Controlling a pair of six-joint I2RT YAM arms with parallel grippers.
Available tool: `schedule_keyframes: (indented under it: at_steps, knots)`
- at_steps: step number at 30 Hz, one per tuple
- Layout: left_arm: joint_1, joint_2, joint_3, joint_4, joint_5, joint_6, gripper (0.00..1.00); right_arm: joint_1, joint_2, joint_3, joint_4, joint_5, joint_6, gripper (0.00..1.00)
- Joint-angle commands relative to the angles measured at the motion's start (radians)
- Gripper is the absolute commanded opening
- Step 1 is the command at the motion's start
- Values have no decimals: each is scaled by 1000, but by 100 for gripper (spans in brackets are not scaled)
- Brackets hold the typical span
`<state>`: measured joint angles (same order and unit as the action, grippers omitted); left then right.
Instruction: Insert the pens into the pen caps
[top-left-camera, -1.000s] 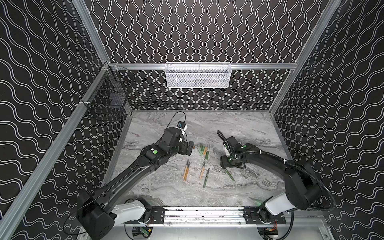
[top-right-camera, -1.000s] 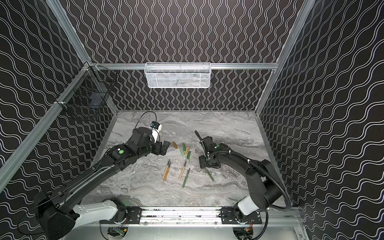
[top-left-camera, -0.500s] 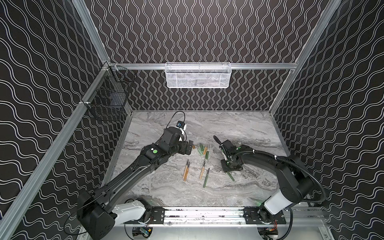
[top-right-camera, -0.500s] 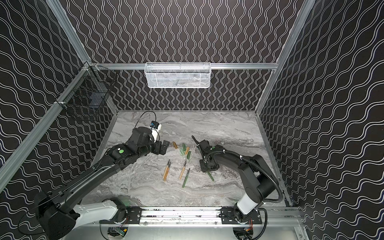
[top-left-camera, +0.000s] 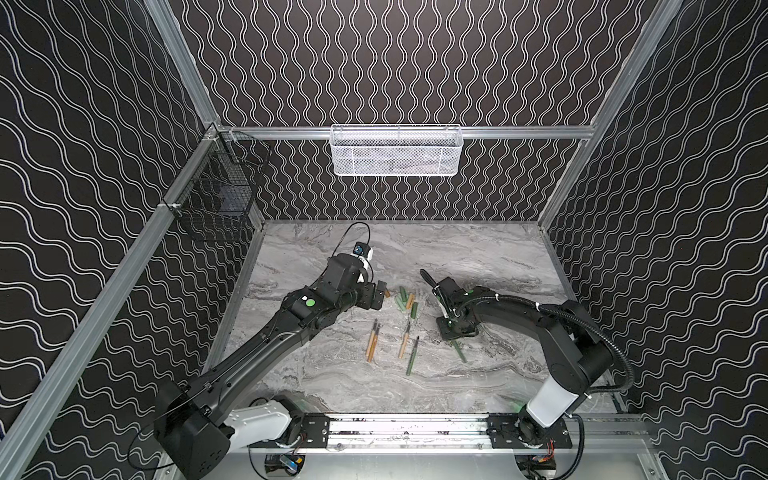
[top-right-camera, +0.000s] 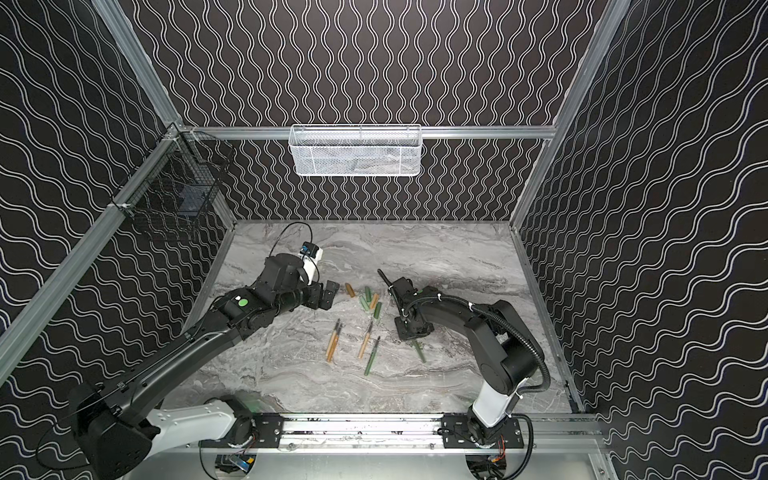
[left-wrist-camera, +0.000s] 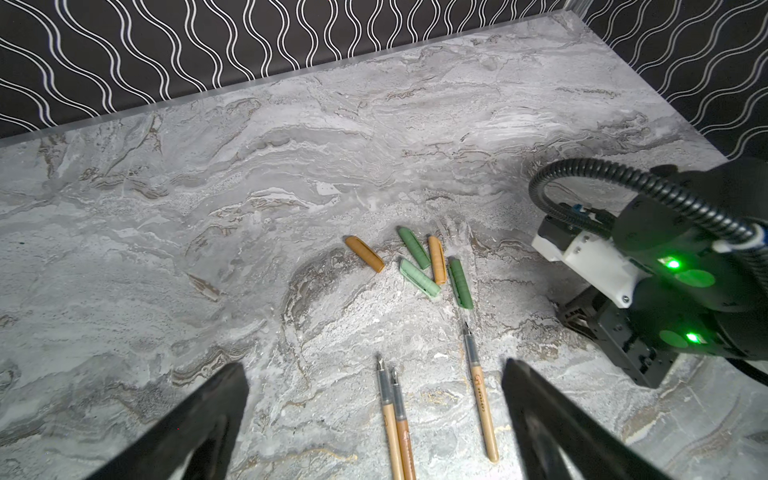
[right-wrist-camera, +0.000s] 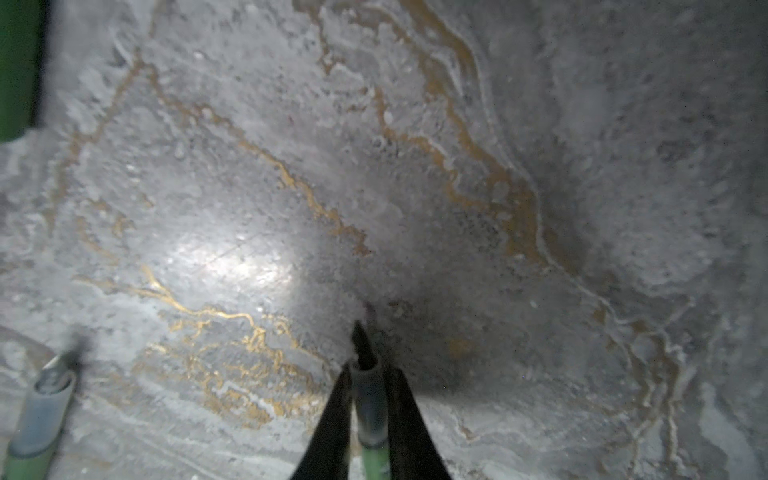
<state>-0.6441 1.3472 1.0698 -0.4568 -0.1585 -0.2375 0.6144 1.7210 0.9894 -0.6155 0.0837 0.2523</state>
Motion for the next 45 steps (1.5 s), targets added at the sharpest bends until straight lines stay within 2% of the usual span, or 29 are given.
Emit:
schedule_keyframes:
  at_steps: [1,7,11,20,29,37,40,45]
  knots:
    - [3,-6,-18,42,37,-25,99,2,16,-6,23,-24,2,12]
    - [3,-24,-71,78,99,-51,99,2,5,36,44,-44,-8,7]
    - [2,-55,-112,128,192,-48,99,0,-23,64,82,-88,-27,7]
    - [2,-93,-238,392,537,-84,99,-1,-216,110,415,-378,-46,8]
    - [3,-120,-335,655,740,-115,96,-1,-338,84,756,-697,19,8]
    - [3,-135,-399,872,840,-172,88,-1,-424,14,960,-833,114,8]
    - [3,-134,-423,960,871,-207,81,1,-446,-37,1016,-858,133,8]
    - [5,-130,-418,982,894,-210,68,1,-459,-87,1132,-902,182,8]
